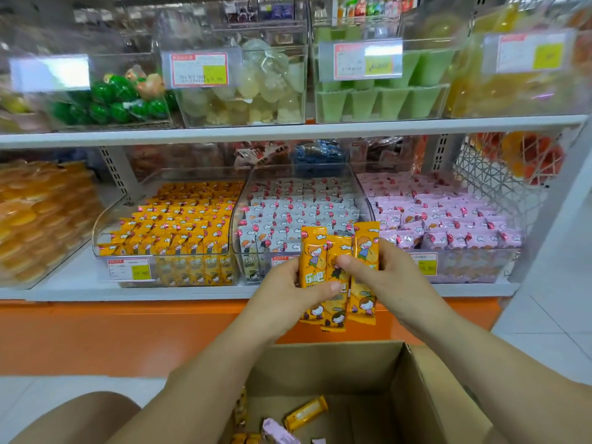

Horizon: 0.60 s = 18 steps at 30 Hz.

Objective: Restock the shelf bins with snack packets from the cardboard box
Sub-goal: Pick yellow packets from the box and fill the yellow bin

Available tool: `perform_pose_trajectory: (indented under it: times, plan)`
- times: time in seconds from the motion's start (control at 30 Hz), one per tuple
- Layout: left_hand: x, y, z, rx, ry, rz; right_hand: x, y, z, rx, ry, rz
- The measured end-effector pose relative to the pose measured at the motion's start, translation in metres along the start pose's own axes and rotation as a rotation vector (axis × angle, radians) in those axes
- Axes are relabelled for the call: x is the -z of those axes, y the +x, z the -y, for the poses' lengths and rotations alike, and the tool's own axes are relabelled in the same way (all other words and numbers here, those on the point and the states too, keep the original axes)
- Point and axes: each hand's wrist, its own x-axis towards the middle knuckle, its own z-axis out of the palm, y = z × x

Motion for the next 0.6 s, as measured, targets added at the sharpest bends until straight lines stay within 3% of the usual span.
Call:
perform_pose_trajectory:
  times: [0.3, 0.43, 0.6]
  plan:
    - [0.046, -0.014, -0.006, -0.015, 0.02, 0.023, -0.039, 0.009, 0.023, 0.176, -0.162, 0.026]
    - [0.098, -0.018, -0.003, -0.045, 0.081, -0.142, -0.072, 0.033, 0.046, 0.298, -0.275, 0.063]
    - [0.164, -0.015, 0.014, -0.112, 0.02, -0.471, -0.118, 0.073, 0.065, 0.399, -0.319, 0.045]
